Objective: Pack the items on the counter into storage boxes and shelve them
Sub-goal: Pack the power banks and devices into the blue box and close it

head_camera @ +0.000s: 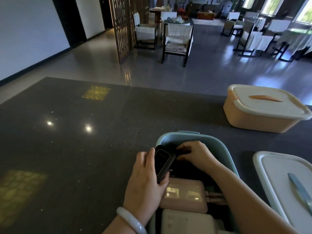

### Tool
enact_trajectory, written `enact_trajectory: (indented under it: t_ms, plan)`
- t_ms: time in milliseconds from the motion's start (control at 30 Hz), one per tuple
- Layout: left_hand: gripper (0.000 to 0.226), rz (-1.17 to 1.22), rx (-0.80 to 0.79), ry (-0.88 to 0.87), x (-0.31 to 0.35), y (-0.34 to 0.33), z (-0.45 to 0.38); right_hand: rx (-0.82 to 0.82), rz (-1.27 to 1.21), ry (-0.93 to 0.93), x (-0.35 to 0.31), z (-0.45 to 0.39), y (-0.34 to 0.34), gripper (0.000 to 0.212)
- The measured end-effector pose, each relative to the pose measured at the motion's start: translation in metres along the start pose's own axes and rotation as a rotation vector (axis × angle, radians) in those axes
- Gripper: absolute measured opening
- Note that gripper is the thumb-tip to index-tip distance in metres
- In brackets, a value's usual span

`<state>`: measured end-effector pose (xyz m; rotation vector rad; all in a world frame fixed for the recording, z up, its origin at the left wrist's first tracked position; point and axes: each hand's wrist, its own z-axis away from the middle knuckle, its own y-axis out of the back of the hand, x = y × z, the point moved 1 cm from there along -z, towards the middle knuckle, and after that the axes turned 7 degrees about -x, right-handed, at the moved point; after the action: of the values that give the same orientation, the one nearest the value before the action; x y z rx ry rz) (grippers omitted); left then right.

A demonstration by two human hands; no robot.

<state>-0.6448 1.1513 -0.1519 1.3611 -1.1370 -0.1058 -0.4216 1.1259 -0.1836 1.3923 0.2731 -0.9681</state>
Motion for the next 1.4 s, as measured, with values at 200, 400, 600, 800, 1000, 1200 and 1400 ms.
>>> enact_trajectory:
  t_ms: [200, 400, 600, 800, 1000, 1200, 1400]
  plan:
    - [0.075, -0.005, -0.007, 0.010, 0.000, 0.000, 0.001, -0.015, -0.127, -0.063, 0.002, 0.000, 0.001, 0.038]
    - [0.075, -0.020, -0.010, 0.024, -0.001, 0.000, 0.001, 0.075, -0.140, -0.112, 0.002, -0.001, -0.001, 0.037]
    - [0.076, -0.019, -0.016, 0.022, 0.000, 0.001, 0.001, 0.059, -0.122, -0.113, -0.002, 0.001, -0.001, 0.038]
    - [0.076, -0.015, -0.026, -0.029, -0.001, 0.004, -0.002, 0.213, -0.184, -0.079, -0.018, 0.026, 0.011, 0.006]
    - [0.073, 0.026, 0.026, -0.080, 0.009, 0.007, -0.011, -0.151, -0.615, -0.042, -0.060, 0.059, 0.018, 0.020]
    - [0.079, 0.048, 0.025, -0.146, 0.011, 0.003, -0.013, -0.148, -0.955, -0.135, -0.062, 0.066, 0.020, 0.016]
    - [0.092, 0.047, -0.161, -0.036, -0.003, -0.009, -0.010, 0.265, -0.756, -0.020, -0.028, 0.061, 0.064, 0.014]
